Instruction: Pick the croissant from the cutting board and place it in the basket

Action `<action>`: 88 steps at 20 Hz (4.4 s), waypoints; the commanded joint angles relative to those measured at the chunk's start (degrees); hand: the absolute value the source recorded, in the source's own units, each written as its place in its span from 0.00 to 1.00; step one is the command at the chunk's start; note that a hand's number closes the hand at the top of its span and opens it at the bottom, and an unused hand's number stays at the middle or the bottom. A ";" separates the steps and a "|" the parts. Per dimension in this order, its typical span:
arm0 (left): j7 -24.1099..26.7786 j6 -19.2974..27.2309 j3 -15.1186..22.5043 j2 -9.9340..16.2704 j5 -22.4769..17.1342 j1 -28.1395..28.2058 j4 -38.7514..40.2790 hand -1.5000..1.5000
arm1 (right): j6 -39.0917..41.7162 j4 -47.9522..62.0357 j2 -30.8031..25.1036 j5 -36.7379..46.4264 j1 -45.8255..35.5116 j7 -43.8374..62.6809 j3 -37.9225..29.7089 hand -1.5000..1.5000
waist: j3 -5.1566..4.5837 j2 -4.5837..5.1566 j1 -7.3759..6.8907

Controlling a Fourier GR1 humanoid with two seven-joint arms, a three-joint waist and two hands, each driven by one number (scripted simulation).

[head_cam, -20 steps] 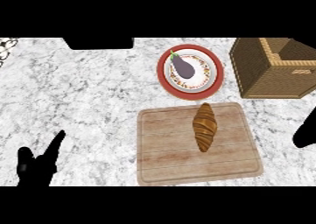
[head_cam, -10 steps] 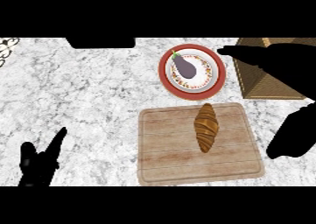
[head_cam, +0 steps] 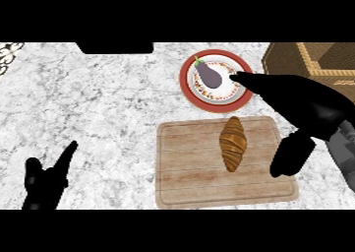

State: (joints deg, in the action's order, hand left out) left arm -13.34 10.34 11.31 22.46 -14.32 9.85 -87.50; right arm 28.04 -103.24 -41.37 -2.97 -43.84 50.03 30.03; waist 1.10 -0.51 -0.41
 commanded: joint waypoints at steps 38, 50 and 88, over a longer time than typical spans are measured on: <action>-3.94 -2.53 -2.44 -5.12 5.17 -1.30 3.03 0.50 | -0.77 19.04 18.09 30.98 12.82 -15.14 1.42 0.00 | -1.10 0.54 0.37; -3.36 -5.94 -6.37 -4.66 4.45 -4.78 7.41 0.50 | -3.78 24.09 21.87 37.81 14.90 -20.59 1.21 0.00 | -1.12 0.57 0.53; -3.49 -4.95 -7.10 -8.26 8.42 0.00 3.56 0.50 | -27.85 -12.31 41.31 50.00 11.39 4.00 -14.69 1.00 | -1.16 0.22 1.66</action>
State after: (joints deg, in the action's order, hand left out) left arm -15.21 4.89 2.53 16.43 -6.42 10.46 -87.72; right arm -2.02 -108.70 -0.69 47.82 -27.68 48.18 21.22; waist 1.00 -0.78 1.06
